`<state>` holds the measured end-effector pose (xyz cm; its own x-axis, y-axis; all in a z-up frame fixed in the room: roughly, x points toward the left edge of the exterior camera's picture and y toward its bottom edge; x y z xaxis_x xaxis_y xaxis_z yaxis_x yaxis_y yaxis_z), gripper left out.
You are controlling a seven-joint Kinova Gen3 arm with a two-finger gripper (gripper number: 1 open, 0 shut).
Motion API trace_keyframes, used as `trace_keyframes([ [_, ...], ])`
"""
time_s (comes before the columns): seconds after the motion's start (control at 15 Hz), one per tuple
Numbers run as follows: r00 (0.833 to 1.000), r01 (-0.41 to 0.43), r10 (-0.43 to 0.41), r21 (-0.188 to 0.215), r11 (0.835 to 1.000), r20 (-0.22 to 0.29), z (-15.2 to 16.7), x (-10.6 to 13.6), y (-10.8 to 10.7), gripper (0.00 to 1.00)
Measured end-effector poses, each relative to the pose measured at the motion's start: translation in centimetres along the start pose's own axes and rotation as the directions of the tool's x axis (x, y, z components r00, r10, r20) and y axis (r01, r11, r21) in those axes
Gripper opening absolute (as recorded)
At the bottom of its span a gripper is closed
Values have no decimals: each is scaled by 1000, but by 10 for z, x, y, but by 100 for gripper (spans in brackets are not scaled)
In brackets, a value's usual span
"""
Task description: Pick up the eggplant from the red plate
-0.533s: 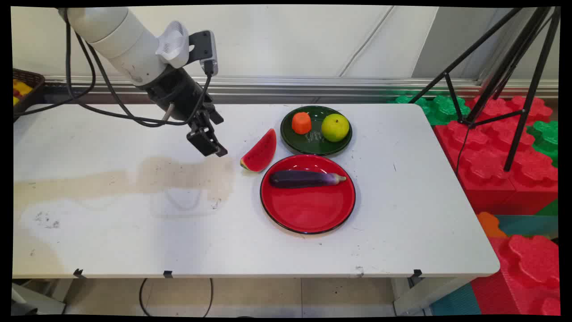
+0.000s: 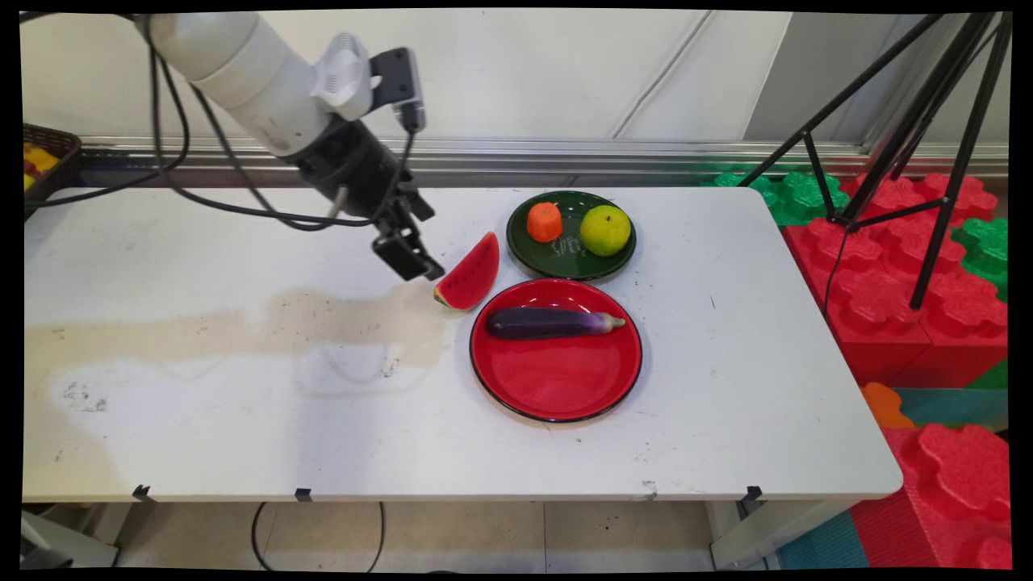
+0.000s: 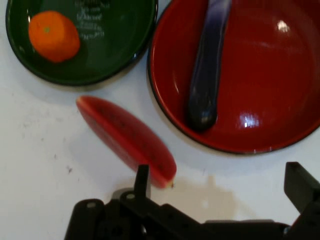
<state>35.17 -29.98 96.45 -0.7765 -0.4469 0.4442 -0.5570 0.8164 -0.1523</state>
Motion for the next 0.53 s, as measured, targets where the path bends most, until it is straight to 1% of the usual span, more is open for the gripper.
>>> trace_keyframes([
  [0.27, 1000, 10, -10, 22, 1000, -12, 17, 27, 4, 100],
  [0.53, 1000, 1, -2, 42, 999, 24, 53, 58, 8, 100],
])
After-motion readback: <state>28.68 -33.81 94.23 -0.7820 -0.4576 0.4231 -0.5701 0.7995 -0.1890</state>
